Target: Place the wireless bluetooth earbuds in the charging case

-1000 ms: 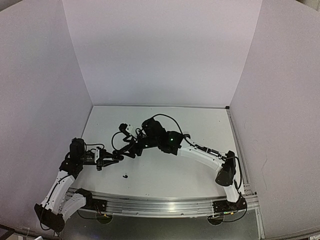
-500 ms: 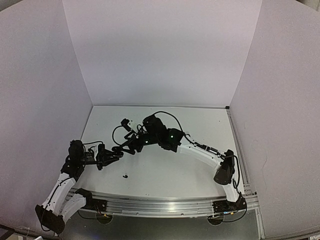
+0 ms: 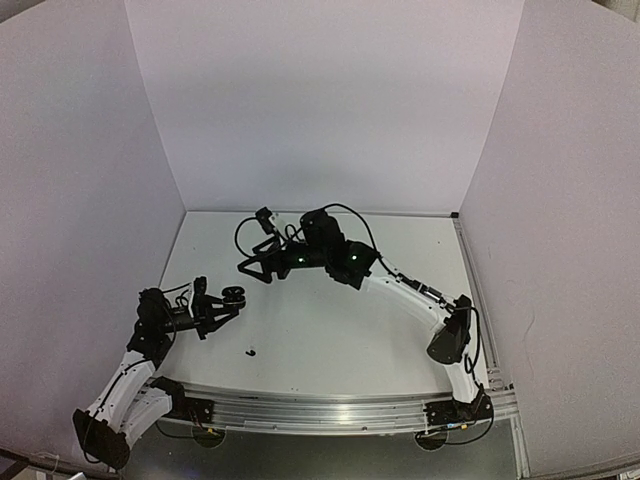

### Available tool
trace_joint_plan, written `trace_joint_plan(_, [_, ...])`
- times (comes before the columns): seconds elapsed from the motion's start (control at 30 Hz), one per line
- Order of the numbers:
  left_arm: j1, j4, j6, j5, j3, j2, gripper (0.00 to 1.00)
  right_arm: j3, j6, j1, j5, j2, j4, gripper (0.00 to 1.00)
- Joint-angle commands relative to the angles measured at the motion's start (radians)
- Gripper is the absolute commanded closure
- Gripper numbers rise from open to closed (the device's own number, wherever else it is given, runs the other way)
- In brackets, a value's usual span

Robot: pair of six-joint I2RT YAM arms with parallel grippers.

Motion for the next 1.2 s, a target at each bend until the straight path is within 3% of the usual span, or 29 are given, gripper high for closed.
trace_joint_plan(0.0, [-0.002, 0.106, -0.193, -0.146, -0.021, -0.029, 1.00, -0.030, 0.175, -0.020, 0.200, -0.047, 0.047, 0.17])
trace_joint_plan(0.13, [0.002, 0.053, -0.218, -0.291, -0.025, -0.063, 1.00, -0.178, 0.350, -0.018, 0.414, -0.055, 0.033, 0.33])
trace_joint_plan(0.23, [0.007, -0.030, -0.184, -0.421, -0.016, -0.098, 1.00, -0.218, 0.441, -0.007, 0.451, -0.010, -0.005, 0.35])
trace_joint_plan(0.43, [0.010, -0.175, -0.107, -0.617, -0.002, -0.154, 1.00, -0.034, 0.249, 0.126, 0.590, 0.193, -0.157, 0.35])
trace_joint_plan(0.6, [0.010, -0.190, -0.098, -0.670, -0.012, -0.170, 1.00, 0.016, 0.001, 0.207, 0.463, 0.317, -0.164, 0.38])
trace_joint_plan(0.8, [0.011, -0.172, -0.116, -0.674, -0.029, -0.186, 1.00, -0.101, -0.124, 0.217, 0.267, 0.330, -0.121, 0.41])
trace_joint_plan(0.93, [0.011, -0.169, -0.109, -0.658, -0.035, -0.191, 1.00, -0.121, -0.171, 0.217, 0.274, 0.345, -0.105, 0.47])
trace_joint_plan(1.17, [0.012, -0.186, -0.077, -0.652, -0.024, -0.183, 1.00, -0.085, -0.109, 0.217, 0.315, 0.416, -0.105, 0.57])
